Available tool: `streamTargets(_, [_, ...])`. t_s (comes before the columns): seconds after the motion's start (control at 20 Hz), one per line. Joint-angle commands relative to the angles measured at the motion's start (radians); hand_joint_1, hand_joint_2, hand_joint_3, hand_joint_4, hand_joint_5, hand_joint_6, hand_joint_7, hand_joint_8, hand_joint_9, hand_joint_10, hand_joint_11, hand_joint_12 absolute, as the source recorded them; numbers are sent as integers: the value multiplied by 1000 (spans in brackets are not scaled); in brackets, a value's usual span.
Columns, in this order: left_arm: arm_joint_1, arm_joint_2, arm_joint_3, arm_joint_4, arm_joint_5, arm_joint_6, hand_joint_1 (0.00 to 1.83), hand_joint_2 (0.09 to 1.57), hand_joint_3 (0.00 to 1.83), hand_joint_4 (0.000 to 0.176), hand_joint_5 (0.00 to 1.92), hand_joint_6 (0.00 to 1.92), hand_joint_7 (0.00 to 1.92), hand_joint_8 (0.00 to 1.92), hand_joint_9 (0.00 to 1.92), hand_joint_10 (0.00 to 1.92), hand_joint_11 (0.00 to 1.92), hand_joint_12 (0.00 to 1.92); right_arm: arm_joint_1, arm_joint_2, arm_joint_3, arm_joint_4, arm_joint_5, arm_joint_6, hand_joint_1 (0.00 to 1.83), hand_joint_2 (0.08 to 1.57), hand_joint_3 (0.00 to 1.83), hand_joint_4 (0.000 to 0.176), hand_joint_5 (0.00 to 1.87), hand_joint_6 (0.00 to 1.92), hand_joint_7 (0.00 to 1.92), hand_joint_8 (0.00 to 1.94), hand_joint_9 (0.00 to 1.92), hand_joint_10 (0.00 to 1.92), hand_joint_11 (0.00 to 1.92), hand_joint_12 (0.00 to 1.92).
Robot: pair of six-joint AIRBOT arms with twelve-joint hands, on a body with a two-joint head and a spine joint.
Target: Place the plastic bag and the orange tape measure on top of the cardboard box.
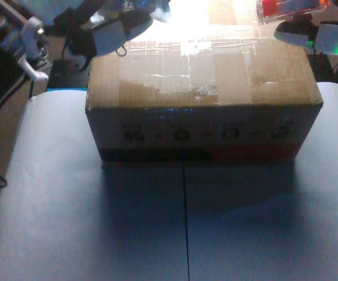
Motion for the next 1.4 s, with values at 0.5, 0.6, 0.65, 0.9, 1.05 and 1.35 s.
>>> streamTargets(0.5, [-45, -126, 137, 29, -33, 3, 1359, 1197, 2, 0, 693, 1170, 832, 1294, 817, 1450, 820, 1562, 82, -145, 127, -34, -45, 5, 1234, 1172, 11, 0, 928, 888, 822, 1682, 1006, 1921, 1039, 1921])
streamTargets(0.6, [-46, -137, 150, 29, -51, 3, 1366, 1179, 0, 0, 740, 1134, 872, 1246, 854, 1426, 721, 1662, 82, -154, 136, -34, -38, 5, 1246, 1190, 13, 0, 901, 885, 794, 1617, 1071, 1901, 1098, 1921])
streamTargets(0.65, [-47, -145, 161, 29, -61, 3, 1358, 1192, 3, 0, 716, 1221, 862, 1246, 782, 1450, 609, 1674, 82, -161, 143, -34, -37, 5, 1249, 1185, 8, 0, 910, 871, 811, 1593, 1084, 1845, 1088, 1921])
streamTargets(0.9, [-52, -176, 198, 29, -80, 3, 1363, 1175, 1, 0, 732, 1237, 882, 1156, 835, 1374, 648, 1510, 82, -205, 191, -34, -35, 5, 1382, 1139, 0, 0, 968, 848, 878, 1272, 876, 1354, 870, 1677])
streamTargets(1.05, [-57, -178, 200, 29, -81, 3, 1358, 1182, 2, 0, 746, 1285, 873, 1171, 789, 1381, 374, 1574, 82, -216, 202, -34, -35, 5, 1405, 1136, 0, 0, 911, 915, 908, 1207, 901, 1345, 922, 1652])
streamTargets(1.35, [-57, -176, 194, 29, -80, 3, 1164, 1215, 0, 8, 735, 1350, 845, 1229, 667, 1038, 382, 1694, 81, -216, 208, -34, -35, 4, 1233, 1192, 4, 0, 818, 1004, 850, 1487, 718, 1725, 733, 1921])
